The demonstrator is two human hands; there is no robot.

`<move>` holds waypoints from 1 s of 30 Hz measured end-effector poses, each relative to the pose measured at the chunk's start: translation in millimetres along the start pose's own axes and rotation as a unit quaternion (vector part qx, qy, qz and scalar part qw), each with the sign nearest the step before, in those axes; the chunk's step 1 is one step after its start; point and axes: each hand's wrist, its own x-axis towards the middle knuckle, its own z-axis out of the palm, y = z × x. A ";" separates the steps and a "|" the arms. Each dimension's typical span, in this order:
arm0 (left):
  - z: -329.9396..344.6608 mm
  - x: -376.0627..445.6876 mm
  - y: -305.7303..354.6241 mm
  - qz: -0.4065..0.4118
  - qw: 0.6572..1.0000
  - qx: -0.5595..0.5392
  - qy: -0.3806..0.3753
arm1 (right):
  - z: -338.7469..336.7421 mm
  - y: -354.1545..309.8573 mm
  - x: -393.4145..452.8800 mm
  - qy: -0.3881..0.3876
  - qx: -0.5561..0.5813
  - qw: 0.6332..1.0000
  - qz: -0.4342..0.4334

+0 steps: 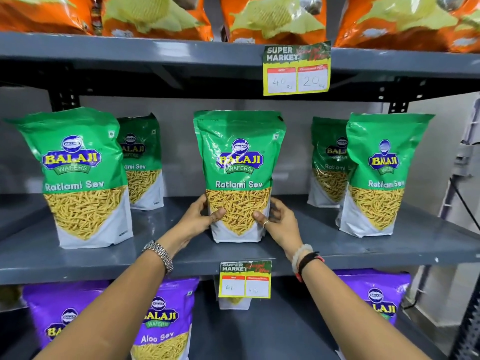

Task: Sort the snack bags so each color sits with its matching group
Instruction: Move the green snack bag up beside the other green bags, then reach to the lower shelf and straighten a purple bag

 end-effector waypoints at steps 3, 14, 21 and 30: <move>1.3 -0.5 -0.4 0.002 1.000 -0.005 0.000 | 0.6 -1.8 -0.5 0.004 0.008 1.000 0.003; 15.8 -26.4 -3.3 0.053 0.982 -0.070 0.169 | -5.1 -6.1 -24.7 0.066 -0.020 0.998 -0.007; 29.6 -111.5 -43.2 0.147 0.954 -0.077 0.249 | -21.2 14.0 -114.7 0.139 -0.013 0.985 -0.101; 53.7 -152.3 -150.9 -0.011 0.975 -0.032 0.220 | 11.0 107.9 -172.5 0.020 -0.050 0.995 0.078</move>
